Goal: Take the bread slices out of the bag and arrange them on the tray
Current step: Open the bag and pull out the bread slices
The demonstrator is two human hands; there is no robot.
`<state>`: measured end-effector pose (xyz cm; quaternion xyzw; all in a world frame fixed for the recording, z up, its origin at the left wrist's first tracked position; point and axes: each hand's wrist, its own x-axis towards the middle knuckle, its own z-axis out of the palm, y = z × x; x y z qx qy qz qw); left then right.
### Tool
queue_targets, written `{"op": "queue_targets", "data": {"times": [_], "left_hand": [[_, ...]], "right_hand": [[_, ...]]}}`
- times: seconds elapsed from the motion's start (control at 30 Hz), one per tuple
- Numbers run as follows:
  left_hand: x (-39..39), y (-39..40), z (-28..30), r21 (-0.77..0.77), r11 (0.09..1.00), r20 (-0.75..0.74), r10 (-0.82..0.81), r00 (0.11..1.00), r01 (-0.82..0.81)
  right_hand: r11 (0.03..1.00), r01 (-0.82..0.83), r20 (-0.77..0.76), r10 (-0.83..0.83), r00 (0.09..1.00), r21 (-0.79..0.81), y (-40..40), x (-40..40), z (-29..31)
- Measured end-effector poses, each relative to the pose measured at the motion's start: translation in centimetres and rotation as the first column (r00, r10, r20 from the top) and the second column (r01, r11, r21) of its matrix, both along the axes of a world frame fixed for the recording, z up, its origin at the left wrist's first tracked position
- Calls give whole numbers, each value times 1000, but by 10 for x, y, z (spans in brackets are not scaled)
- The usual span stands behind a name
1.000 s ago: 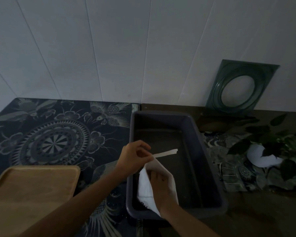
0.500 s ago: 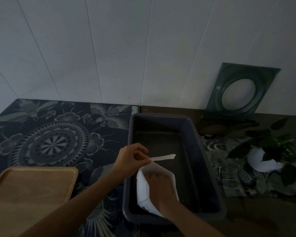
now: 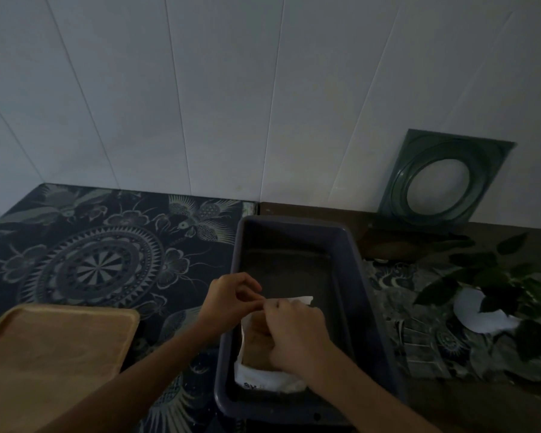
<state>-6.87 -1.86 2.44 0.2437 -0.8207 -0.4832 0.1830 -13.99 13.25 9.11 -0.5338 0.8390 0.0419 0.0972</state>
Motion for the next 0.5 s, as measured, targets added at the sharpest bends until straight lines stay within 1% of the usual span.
{"op": "queue_targets", "data": {"times": [0.13, 0.23, 0.33, 0.5], "left_hand": [[1, -4, -2, 50, 998, -6, 27, 1000, -26], [2, -6, -2, 76, 997, -6, 21, 1000, -20], [2, -8, -4, 90, 996, 6, 14, 1000, -14], [2, -8, -6, 101, 995, 27, -22, 999, 19]], "right_hand": [[997, -12, 61, 17, 998, -80, 9, -11, 24], [996, -7, 84, 14, 996, -90, 15, -29, 41], [997, -2, 141, 14, 990, -82, 19, -49, 59], [991, 7, 165, 16, 986, -135, 25, -71, 87]]}}
